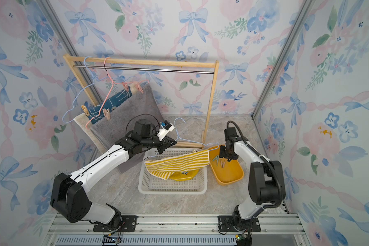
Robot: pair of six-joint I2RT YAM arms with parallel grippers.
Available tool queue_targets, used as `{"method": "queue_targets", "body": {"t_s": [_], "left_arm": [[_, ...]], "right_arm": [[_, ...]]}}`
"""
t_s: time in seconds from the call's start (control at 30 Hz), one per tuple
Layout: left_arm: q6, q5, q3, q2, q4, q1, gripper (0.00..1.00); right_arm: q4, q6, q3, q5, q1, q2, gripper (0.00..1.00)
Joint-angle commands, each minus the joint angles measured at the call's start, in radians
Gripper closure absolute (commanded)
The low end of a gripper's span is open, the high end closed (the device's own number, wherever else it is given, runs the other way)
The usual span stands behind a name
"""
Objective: Remove the clothespins securing towels to the hanger
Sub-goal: Place the clothespin in the storage box.
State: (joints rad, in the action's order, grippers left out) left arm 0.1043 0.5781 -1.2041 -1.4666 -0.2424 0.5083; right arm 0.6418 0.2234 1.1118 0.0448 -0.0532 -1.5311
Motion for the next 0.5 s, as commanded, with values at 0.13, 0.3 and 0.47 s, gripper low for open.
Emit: {"method": "queue_targets", "body": {"t_s": [0.13, 0.3, 0.47], "left_arm": [[0.014, -0.006, -0.002, 0.018, -0.008, 0.002, 1.00], [0.007, 0.007, -0.009, -0.002, -0.011, -0.009, 1.00], [0.003, 0.007, -0.008, -0.013, -0.011, -0.014, 1.00]], "right_arm": [[-0.087, -0.034, 0.020, -0.086, 0.017, 0.434, 0.35], [-0.223, -0.261, -0.043, -0.187, -0.229, 0.597, 0.36], [-0.253, -0.467, -0.087, -0.154, -0.542, 0.570, 0.38]]}}
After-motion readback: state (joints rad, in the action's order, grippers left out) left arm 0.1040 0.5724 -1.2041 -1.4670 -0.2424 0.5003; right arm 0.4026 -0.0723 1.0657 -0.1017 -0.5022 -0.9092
